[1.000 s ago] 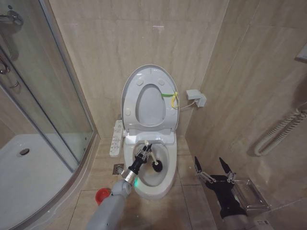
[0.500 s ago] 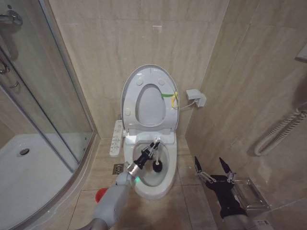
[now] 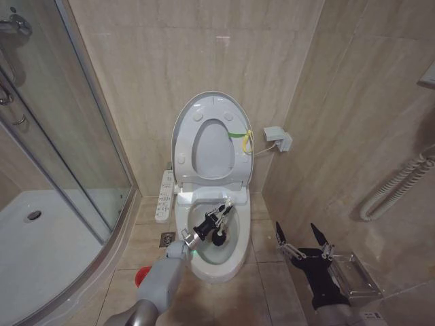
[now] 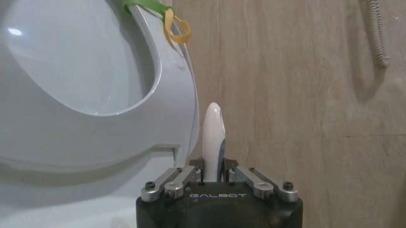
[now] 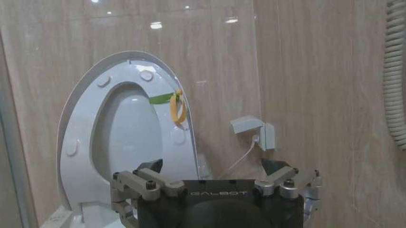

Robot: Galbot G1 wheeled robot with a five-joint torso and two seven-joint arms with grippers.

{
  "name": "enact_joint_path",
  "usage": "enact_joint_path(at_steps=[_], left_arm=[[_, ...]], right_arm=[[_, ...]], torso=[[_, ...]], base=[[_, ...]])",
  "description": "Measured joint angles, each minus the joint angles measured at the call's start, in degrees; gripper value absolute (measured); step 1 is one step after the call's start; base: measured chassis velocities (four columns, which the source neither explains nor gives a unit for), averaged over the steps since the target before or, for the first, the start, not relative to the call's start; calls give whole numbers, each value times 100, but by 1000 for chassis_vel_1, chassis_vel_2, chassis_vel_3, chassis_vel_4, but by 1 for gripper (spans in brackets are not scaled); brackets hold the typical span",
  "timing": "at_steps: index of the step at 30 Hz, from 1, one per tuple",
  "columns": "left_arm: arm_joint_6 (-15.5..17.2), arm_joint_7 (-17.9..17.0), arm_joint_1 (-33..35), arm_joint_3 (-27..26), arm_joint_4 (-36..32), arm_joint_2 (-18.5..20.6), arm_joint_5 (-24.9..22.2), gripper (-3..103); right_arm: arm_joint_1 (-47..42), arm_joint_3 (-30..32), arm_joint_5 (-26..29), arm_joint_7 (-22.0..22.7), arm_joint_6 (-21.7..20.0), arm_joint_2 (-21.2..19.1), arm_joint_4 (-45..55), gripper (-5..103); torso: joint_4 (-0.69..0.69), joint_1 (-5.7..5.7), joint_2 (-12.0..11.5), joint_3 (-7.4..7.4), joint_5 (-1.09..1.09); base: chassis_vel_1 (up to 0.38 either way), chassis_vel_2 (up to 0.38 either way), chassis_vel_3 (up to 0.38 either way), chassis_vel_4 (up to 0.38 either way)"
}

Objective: Open the toilet lid, clean the toilet bowl with a toilet brush, close the toilet lid, and flush.

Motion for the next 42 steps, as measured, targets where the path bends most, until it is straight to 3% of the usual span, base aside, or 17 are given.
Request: enact_joint_path(at_steps=[4, 5, 7, 13, 18, 19, 21, 26, 29, 32, 35, 37, 38, 42], left_arm=[[204, -28, -61, 198, -21, -93, -1038, 19], [204, -28, -61, 198, -21, -93, -1038, 19], [353, -111, -88, 236, -53, -211, -1529, 19], [231, -52, -176, 133, 316, -217, -1242, 19], [-102, 103, -240, -67, 664, -88, -374, 19], [-119, 104, -227, -78, 635, -68, -245, 19], [-122, 103, -209, -79, 589, -62, -236, 19], [-89, 93, -163, 17, 432, -117, -614, 19], [358, -125, -23, 282, 8, -141, -1532, 19], [535, -243, 17, 339, -96, -152, -1785, 19], [517, -245, 8, 316, -19, -152, -1623, 19], [369, -195, -27, 232, 147, -113, -1085, 19], [213, -113, -66, 140, 289, -58, -567, 19], [96, -14, -117, 118, 291, 63, -95, 19]], right_arm=[[0, 0, 0, 0, 0, 0, 0, 100], [0, 0, 0, 0, 0, 0, 0, 100], [0, 0, 0, -1, 0, 0, 0, 100], [0, 0, 0, 0, 0, -1, 0, 100], [0, 0, 0, -2, 0, -1, -1, 100], [0, 0, 0, -1, 0, 0, 0, 100], [0, 0, 0, -1, 0, 0, -1, 100], [0, 0, 0, 0, 0, 0, 0, 100], [0, 0, 0, 0, 0, 0, 0, 100], [0, 0, 0, 0, 0, 0, 0, 100], [0, 0, 0, -2, 0, -1, 0, 100], [0, 0, 0, 1, 0, 0, 0, 100], [0, 0, 0, 0, 0, 0, 0, 100], [0, 0, 0, 0, 0, 0, 0, 100]], torso=[[0, 0, 0, 0, 0], [0, 0, 0, 0, 0], [-3, 0, 0, -1, 0], [0, -2, 2, -3, 3], [6, -3, 4, -4, 6], [1, -3, 4, -3, -2], [1, -2, 2, -1, -1], [-1, 0, 0, 0, -1], [-5, 1, -2, 2, -8], [-5, 1, -2, 1, -2], [-2, 1, -1, 0, 0], [0, -1, 2, -2, 4], [3, -2, 2, -2, 5], [-2, 0, -1, 0, -5]], base=[[0, 0, 0, 0], [0, 0, 0, 0], [0, 0, 0, 0], [0, 0, 0, 0], [0, 0, 0, 0], [0, 0, 0, 0], [0, 0, 0, 0], [0, 0, 0, 0], [0, 0, 0, 0], [0, 0, 0, 0], [0, 0, 0, 0], [0, 0, 0, 0], [0, 0, 0, 0], [0, 0, 0, 0]])
